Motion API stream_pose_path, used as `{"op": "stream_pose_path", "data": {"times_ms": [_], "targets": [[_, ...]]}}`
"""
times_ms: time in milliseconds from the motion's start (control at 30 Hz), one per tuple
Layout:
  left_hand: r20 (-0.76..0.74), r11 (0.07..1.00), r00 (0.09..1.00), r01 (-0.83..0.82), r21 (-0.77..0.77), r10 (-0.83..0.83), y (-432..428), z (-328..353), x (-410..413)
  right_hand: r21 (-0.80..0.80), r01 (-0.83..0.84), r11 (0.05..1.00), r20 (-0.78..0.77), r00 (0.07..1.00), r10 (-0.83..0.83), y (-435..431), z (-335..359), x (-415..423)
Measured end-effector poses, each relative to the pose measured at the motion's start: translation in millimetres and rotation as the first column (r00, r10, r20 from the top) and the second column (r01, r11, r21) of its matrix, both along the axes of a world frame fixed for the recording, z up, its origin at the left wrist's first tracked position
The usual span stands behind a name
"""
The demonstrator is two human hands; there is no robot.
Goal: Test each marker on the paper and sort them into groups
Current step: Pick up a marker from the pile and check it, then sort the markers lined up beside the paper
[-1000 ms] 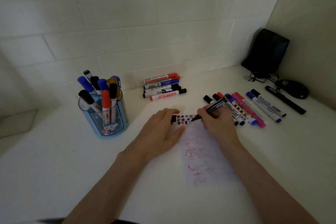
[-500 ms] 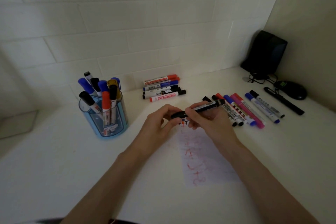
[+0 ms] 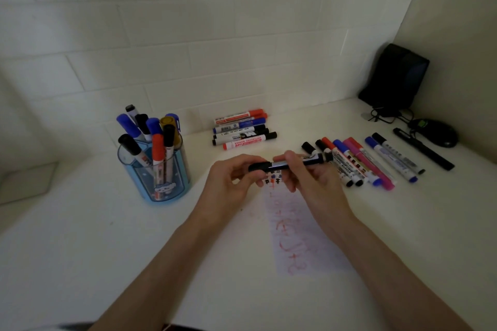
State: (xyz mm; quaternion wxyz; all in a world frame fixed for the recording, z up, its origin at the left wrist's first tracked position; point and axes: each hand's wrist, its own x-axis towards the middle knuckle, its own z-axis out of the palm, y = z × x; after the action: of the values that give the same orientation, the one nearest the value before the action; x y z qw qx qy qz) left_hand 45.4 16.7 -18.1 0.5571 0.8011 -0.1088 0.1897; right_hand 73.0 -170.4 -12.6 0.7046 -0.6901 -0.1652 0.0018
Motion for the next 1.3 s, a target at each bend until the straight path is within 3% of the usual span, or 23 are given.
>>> {"op": "stream_pose_path", "data": {"times_ms": [100,233,333,433,533,633,733,867,967,1033,1133,1300], "targets": [[0.001,1.000,1.000,-0.003,0.019,0.003,-2,1,0,0.004,-0.046,0.999,-0.034,0.998,0.046,0,3,2],[-0.023,0.991,0.996,-0.085,0.101,0.087,-2,1,7,0.040,0.078,0.996,-0.085,0.994,-0.075,-16,16,12],[-0.009,0.980,0.992,-0.121,0.157,0.124,4,-5,11,-0.176,0.102,0.979,0.057,0.994,-0.093,-36,18,19],[-0.137,0.960,0.980,-0.103,0.259,0.142,2,-14,10,-0.309,0.199,0.930,0.140,0.977,-0.163,-46,14,26],[-0.199,0.893,0.970,-0.036,0.448,0.139,2,-17,12,-0.485,0.417,0.768,0.287,0.906,-0.311,-53,5,31],[-0.125,0.767,0.992,0.080,0.637,0.000,4,-19,8,-0.618,0.522,0.588,0.436,0.850,-0.297,-55,-2,31],[-0.092,0.726,0.993,0.120,0.678,-0.078,7,-20,4,-0.640,0.608,0.470,0.510,0.794,-0.332,-56,-4,32],[-0.059,0.693,0.997,0.075,0.717,-0.047,17,-17,3,-0.673,0.628,0.392,0.524,0.778,-0.347,-62,-5,32],[-0.048,0.745,0.999,0.023,0.667,0.012,22,-13,5,-0.718,0.612,0.333,0.495,0.784,-0.374,-63,-6,33],[0.034,0.751,0.991,-0.119,0.649,0.127,24,-8,12,-0.725,0.592,0.353,0.470,0.799,-0.374,-61,-5,33],[0.071,0.645,0.928,-0.308,0.700,0.365,30,2,32,-0.723,0.571,0.388,0.458,0.817,-0.349,-58,-6,34],[0.037,0.500,0.865,-0.324,0.803,0.500,28,1,58,-0.703,0.599,0.383,0.493,0.799,-0.345,-58,-7,34]]}}
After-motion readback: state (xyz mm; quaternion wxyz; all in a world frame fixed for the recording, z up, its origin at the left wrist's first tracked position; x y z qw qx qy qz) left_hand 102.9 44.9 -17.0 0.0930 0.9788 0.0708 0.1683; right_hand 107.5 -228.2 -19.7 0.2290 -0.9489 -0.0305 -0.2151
